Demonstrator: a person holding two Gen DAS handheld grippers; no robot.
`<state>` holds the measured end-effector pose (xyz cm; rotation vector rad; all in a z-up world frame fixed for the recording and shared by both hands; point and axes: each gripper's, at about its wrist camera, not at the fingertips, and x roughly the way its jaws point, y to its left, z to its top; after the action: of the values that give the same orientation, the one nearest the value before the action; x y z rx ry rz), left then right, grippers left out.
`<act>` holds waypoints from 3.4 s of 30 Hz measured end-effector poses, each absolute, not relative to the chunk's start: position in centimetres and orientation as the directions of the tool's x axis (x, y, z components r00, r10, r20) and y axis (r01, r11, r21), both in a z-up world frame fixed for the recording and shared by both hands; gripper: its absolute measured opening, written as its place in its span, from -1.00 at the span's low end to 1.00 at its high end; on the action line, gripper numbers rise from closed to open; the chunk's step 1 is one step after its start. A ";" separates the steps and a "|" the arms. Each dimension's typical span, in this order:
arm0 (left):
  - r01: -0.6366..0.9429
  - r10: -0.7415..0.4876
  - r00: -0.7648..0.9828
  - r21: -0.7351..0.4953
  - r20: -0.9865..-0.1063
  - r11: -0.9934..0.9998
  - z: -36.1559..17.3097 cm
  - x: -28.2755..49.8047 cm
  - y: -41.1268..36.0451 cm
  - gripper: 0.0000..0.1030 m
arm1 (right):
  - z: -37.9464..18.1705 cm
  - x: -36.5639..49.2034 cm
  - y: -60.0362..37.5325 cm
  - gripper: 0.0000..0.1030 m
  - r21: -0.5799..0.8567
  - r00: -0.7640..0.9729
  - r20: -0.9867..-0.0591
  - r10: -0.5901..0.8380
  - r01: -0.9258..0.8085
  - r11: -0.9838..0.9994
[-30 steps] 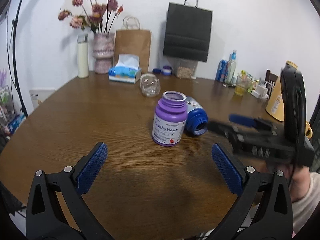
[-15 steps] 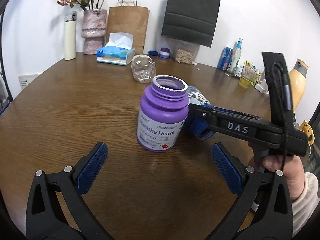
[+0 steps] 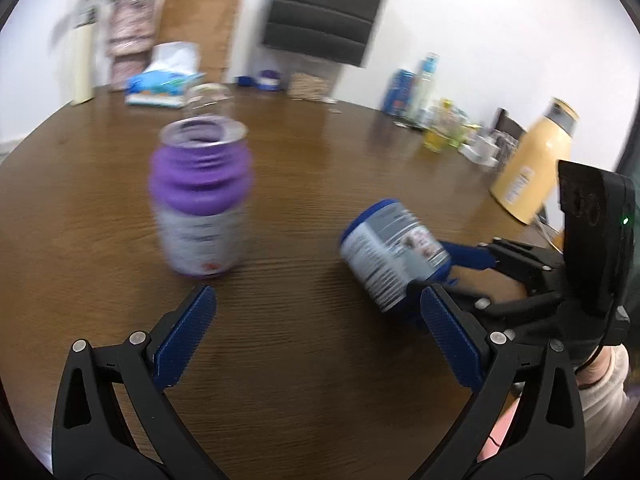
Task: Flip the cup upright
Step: 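Lift the bottle with the right tool while the left tool grasps its body, then hold the bottle cap-up in the left tool while the right tool grasps it, then lower the upright bottle onto the table with the right tool and open it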
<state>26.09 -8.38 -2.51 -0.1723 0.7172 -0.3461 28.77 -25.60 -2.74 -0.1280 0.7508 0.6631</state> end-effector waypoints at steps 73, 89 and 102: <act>0.594 -0.560 0.738 -0.029 -0.376 0.804 6.7 43.1 -12.7 0.17 | 10.1 48.1 -27.3 0.28 0.551 0.539 -0.324 0.778 -0.561 0.618; 0.293 -0.280 0.955 0.171 -0.096 0.941 8.0 28.5 -14.2 0.45 | 10.4 36.8 -24.2 0.27 0.129 0.742 -0.284 0.607 -0.598 0.791; 0.468 -0.407 0.818 0.059 -0.406 0.882 1.3 35.8 -12.3 0.57 | 6.3 37.0 -24.8 0.26 0.150 0.717 -0.420 0.557 -0.551 0.821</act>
<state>35.84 -12.27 1.35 0.1595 0.3964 -0.4682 37.03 -24.84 6.33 0.0149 0.4693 0.6130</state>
